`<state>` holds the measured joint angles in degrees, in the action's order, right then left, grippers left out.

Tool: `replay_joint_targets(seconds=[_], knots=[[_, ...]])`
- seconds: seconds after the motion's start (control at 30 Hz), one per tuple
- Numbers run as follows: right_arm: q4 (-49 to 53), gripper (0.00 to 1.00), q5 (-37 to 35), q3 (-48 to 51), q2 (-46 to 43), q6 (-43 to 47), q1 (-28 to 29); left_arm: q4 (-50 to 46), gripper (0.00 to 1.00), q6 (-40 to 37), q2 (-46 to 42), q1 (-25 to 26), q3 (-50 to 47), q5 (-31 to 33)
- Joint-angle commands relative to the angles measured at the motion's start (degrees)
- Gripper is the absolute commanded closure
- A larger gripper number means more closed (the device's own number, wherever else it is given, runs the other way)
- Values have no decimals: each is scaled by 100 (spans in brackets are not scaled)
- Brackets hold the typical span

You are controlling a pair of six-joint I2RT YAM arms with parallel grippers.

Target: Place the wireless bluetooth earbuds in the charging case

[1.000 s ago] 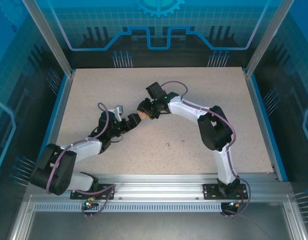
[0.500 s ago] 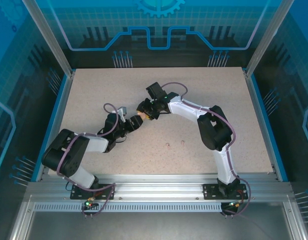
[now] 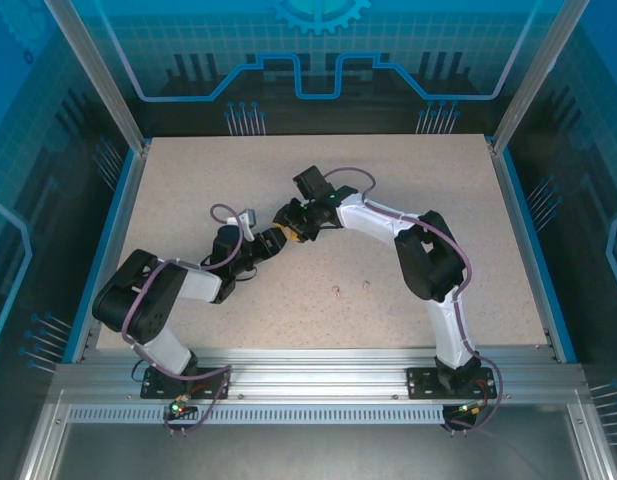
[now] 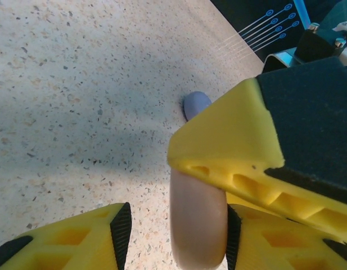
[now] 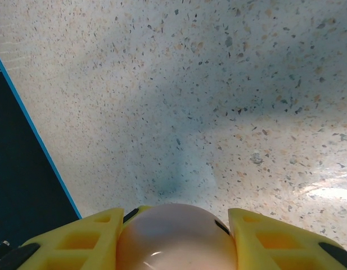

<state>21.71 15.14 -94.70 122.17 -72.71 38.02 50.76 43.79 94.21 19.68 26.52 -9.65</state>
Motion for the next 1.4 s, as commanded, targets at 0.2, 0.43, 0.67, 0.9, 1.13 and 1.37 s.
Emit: replay_joint_targets(seconds=[0.2,0.43,0.67,0.9,1.13,1.37], knots=[[-97,63,204,-13,-167,-127,-23,242,73,-11,53,42,126,130],[-101,58,227,-124,-225,-131,-52,156,83,-6,-30,44,73,206],[-104,29,108,-256,-539,-185,-451,-689,93,-281,-490,41,129,326],[577,28,-421,281,-1451,669,-933,-4154,100,-1842,-1155,314,1302,1428],[598,28,-898,1904,-2520,1292,-1031,-5950,100,-2816,-521,879,2320,3027],[744,27,-1186,2834,-3544,1665,-1259,-7109,100,-3052,569,1595,3282,4769]])
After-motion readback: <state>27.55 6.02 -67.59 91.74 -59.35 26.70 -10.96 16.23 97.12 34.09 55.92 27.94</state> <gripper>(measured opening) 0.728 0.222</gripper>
